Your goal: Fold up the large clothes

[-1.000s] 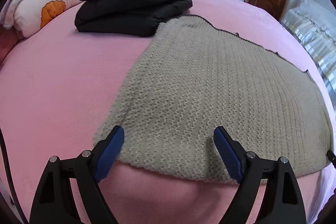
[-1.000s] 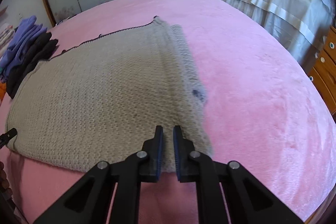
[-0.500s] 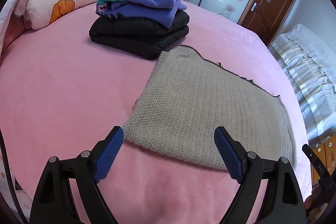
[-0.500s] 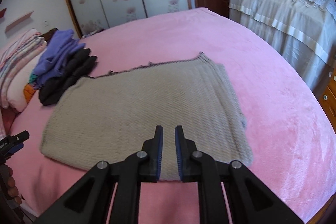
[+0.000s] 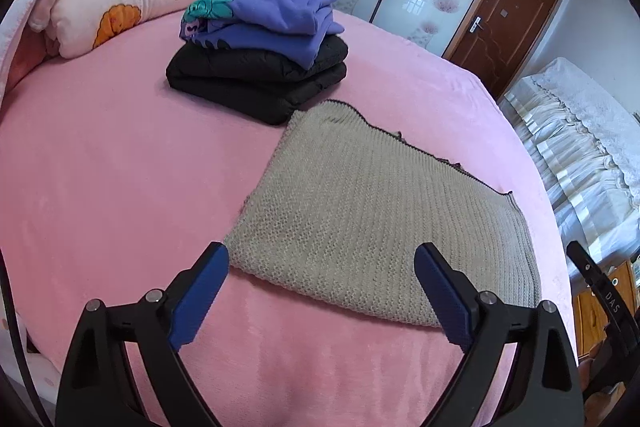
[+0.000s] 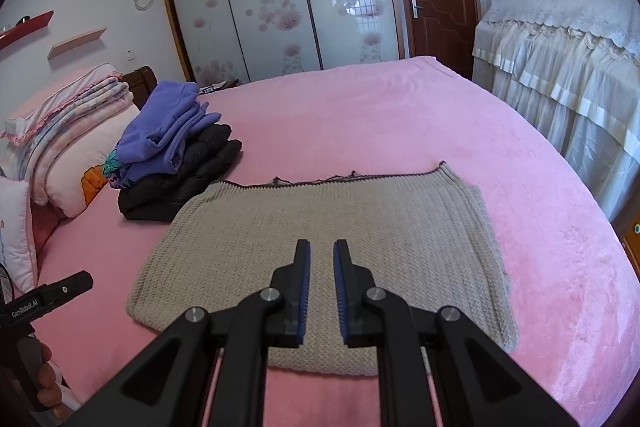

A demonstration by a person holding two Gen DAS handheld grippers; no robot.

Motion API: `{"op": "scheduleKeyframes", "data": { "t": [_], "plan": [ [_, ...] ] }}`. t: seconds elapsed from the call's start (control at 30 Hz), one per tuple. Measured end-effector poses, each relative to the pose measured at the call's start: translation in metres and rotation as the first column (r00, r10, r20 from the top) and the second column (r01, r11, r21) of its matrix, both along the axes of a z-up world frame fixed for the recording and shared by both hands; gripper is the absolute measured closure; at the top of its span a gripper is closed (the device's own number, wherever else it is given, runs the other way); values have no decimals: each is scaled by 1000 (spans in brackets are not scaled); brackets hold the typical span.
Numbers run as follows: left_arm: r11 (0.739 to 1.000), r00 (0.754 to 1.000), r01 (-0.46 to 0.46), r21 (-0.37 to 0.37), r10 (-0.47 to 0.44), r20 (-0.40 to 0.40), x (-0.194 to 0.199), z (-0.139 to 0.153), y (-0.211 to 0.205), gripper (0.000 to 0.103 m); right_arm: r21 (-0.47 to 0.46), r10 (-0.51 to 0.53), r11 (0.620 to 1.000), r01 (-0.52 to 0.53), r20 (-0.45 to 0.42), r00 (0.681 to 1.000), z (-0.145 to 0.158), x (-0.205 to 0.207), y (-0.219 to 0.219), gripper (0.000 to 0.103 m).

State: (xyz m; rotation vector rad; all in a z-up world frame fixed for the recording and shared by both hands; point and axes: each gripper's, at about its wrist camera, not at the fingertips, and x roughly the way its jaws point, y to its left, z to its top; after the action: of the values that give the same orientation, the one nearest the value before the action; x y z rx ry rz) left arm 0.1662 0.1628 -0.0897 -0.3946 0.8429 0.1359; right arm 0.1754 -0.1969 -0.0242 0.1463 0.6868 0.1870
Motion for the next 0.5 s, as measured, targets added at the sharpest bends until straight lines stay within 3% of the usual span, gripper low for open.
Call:
{"op": "scheduleKeyframes", "data": {
  "t": [0.37,0.5],
  "plan": [
    [996,996,-26,-80,19,-84,11,-50,10,10,-30,13,999,-13,3,1000,-11,18,24,92],
    [978,997,-24,-209,7,-78,13,-75,18,10,-34,22,999,-23,-25,999,-23,23,33,92]
  ]
}}
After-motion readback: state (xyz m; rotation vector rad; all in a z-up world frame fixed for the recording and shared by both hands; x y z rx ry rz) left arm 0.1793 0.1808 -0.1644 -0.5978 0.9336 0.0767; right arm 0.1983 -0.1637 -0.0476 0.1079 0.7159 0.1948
